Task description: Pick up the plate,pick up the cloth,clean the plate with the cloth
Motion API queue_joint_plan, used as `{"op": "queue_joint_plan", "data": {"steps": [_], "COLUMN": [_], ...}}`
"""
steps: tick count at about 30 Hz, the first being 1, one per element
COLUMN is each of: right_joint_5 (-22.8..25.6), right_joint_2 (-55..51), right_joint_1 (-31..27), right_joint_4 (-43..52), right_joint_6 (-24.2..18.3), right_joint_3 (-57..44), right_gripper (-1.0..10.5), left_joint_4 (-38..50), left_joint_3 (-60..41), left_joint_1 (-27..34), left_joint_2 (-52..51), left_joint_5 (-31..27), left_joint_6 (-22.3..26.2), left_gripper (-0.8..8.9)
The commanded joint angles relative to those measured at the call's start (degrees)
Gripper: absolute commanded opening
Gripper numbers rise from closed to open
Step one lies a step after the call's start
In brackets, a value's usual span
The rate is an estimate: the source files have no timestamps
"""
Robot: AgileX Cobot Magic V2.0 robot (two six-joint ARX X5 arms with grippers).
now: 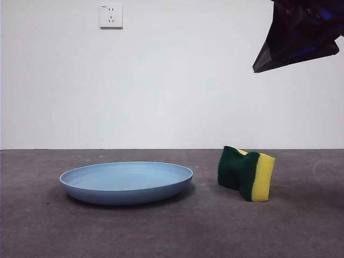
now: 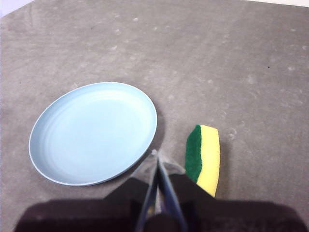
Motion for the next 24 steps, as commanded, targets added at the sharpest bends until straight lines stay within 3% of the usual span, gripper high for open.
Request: {"op": "queue_joint_plan", "data": {"steps": [1,20,24], "right_joint_5": [0.2,0.1,1.6], "right_joint_2": [0.1,-0.2,-4.1], "right_joint_1": [0.0,0.0,-1.6], "right_joint_4": [0.3,0.0,-1.5], "right_joint_6": [0.2,0.1,-6.8], "right_joint_3": [-0.6,-0.6,-0.6], "right_gripper": [0.0,0.0,0.0], "left_joint_4": [0.1,0.1,0.1], "left_joint_3": [-0.7,-0.7,-0.7], "left_joint_1": [0.1,0.1,0.1], "left_joint_2": [-0.2,-0.2,-0.2], "left_joint_5": [-0.1,-0.1,-0.1], "left_joint_6": [0.1,0.1,0.1], "left_gripper": [-0.01,-0.01,-0.01]}}
